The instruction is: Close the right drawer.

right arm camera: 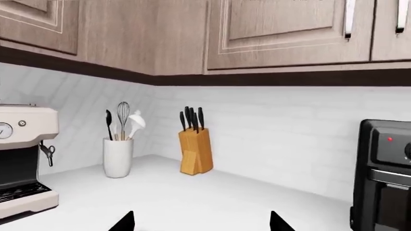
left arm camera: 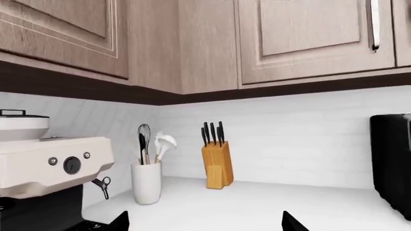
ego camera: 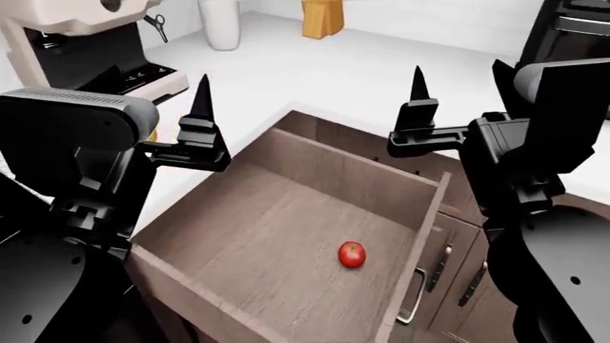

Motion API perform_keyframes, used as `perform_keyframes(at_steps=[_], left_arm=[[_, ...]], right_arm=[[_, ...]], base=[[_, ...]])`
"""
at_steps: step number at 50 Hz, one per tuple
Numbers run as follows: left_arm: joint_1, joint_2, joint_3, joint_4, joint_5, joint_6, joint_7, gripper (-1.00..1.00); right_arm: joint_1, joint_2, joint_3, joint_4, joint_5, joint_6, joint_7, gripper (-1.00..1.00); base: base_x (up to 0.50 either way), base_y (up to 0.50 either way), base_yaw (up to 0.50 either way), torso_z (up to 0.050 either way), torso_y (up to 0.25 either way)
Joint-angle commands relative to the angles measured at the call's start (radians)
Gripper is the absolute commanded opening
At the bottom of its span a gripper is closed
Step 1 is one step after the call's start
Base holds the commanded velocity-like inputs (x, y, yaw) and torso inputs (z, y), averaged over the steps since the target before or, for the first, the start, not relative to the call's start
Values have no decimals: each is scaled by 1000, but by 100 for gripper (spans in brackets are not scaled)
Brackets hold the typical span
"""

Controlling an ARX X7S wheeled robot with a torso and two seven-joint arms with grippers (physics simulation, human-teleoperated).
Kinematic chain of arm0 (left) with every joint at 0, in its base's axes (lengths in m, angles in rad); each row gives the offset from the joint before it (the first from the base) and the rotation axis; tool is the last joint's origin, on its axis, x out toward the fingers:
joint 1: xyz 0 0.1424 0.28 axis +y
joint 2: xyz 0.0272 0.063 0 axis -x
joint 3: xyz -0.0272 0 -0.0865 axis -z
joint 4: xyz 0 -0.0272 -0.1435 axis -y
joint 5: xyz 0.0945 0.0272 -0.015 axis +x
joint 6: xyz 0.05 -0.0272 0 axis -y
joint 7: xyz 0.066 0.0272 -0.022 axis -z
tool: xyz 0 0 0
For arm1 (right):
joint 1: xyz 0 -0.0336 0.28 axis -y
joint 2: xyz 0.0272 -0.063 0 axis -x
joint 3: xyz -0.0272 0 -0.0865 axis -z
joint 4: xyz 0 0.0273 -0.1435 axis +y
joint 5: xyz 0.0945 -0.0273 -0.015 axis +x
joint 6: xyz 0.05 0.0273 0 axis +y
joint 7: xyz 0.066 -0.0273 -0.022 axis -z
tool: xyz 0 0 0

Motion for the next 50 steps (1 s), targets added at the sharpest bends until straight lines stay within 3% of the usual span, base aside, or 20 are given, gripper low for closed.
perform_keyframes(at_steps=[1, 11, 23, 34, 50], left_arm=[[1, -2, 5, -3, -7, 7, -5, 100], [21, -10, 2, -11, -7, 29, -2, 100], [35, -13, 29, -32, 4, 64, 0, 100], [38, -19, 42, -39, 7, 77, -2, 100], [37, -24, 51, -35, -1, 76, -11, 100]], right_arm=[[-7, -2, 13, -6, 15, 3, 1, 100], [-20, 22, -38, 14, -9, -22, 18, 100], [-16, 20, -30, 19, 3, -45, 14, 100], [-24, 30, -31, 18, 8, -52, 14, 100], [-37, 31, -5, 5, 20, -78, 19, 100]], base=[[0, 0, -500, 0, 0], [24, 13, -296, 0, 0], [437, 207, 0, 0, 0], [110, -241, 0, 0, 0], [142, 6, 0, 0, 0]])
